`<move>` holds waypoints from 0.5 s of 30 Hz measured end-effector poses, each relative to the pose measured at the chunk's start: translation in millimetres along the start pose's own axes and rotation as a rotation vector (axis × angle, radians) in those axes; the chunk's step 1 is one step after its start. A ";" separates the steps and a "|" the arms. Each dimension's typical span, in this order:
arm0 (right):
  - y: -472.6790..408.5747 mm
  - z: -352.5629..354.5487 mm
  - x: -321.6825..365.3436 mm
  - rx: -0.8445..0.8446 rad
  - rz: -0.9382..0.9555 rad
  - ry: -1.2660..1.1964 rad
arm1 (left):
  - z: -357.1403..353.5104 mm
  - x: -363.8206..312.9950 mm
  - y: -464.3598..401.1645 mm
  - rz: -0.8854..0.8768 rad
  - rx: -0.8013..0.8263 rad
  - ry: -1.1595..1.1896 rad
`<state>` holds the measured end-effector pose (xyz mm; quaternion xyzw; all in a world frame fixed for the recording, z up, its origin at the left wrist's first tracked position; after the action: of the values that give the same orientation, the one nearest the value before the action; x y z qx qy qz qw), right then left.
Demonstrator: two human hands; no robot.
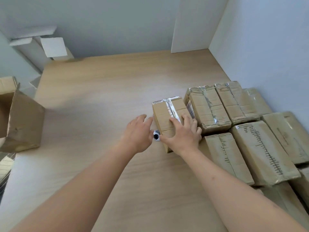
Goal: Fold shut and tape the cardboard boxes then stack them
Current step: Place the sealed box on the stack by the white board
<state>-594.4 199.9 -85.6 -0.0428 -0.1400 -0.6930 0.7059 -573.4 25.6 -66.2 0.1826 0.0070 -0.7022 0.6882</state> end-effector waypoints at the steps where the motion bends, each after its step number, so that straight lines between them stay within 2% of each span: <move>1: -2.6 -6.9 -1.2 0.007 -0.012 0.000 | -5.1 1.7 -4.5 -0.003 0.015 -0.001; 7: -12.3 -25.6 1.2 0.018 -0.021 0.090 | -21.1 7.6 -18.0 -0.012 0.053 0.009; 15: -13.5 -19.8 2.4 0.276 -0.022 0.089 | -13.1 -0.2 -3.3 0.004 0.092 -0.005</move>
<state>-605.0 192.0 -105.7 0.0868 -0.2030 -0.6761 0.7030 -573.3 29.4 -79.1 0.2124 -0.0276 -0.7007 0.6805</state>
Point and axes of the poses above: each hand's wrist, its own y-axis away from the middle knuckle, its own z-axis out of the back of the hand, x = y × z, the point moved 8 cm from there along -y, towards the middle knuckle, and after that the axes turned 1 degree about x, right-handed, at the moved point
